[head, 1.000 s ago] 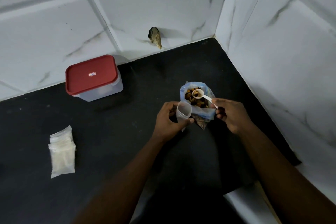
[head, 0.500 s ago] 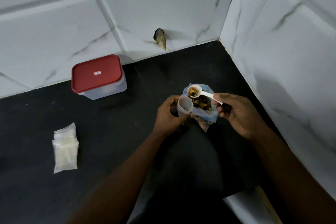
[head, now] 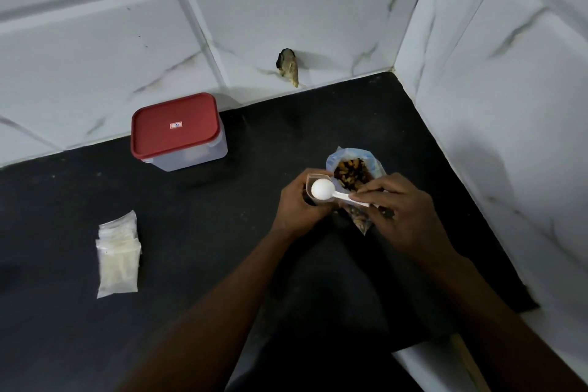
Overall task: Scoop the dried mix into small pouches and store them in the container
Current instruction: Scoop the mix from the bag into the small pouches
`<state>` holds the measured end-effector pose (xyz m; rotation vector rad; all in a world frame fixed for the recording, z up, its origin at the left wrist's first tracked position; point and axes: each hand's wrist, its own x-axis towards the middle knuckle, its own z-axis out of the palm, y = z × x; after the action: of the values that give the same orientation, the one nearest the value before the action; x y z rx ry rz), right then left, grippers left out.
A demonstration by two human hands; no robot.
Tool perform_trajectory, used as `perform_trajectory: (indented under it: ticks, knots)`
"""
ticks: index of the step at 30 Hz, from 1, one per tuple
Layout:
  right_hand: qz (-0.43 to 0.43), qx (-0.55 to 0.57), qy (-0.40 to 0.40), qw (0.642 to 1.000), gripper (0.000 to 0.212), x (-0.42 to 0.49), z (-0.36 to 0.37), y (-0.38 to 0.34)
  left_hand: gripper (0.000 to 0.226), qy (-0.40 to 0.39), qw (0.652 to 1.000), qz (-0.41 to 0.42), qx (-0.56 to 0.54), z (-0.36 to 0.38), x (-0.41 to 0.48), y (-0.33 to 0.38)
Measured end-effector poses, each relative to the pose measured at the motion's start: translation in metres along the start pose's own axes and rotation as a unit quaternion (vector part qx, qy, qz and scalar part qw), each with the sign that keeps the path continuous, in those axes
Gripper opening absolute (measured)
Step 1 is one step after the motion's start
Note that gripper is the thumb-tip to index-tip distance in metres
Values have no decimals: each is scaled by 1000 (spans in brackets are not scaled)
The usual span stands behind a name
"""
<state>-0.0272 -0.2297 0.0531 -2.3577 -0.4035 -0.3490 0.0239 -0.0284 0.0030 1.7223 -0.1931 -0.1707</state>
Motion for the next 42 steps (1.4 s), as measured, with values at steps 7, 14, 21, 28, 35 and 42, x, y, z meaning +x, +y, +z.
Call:
perform_trajectory:
  ticks: [7,14,21,28,35,42]
  knots:
    - [264,182,51,946,19,-2,6,2,45,-20,999,-48,14,-2,5,-3]
    - [457,331,162,810,12,11,4,22,48,-15,997,-58,54,-3,6,-16]
    - [339,50,57,938,17,20,12,47,52,-24,991,-98,85,-4,2,-23]
    - [192,-61,-33,979,17,23,26,48,48,-44,989,-117,83,-4,6,-27]
    - [244,-20,-48,968,15,29,12,49,48,-50,987,-127,85,-4,7,-31]
    - [394,91,-52,913,14,36,21,48,48,-65,983,-150,86,-5,9,-30]
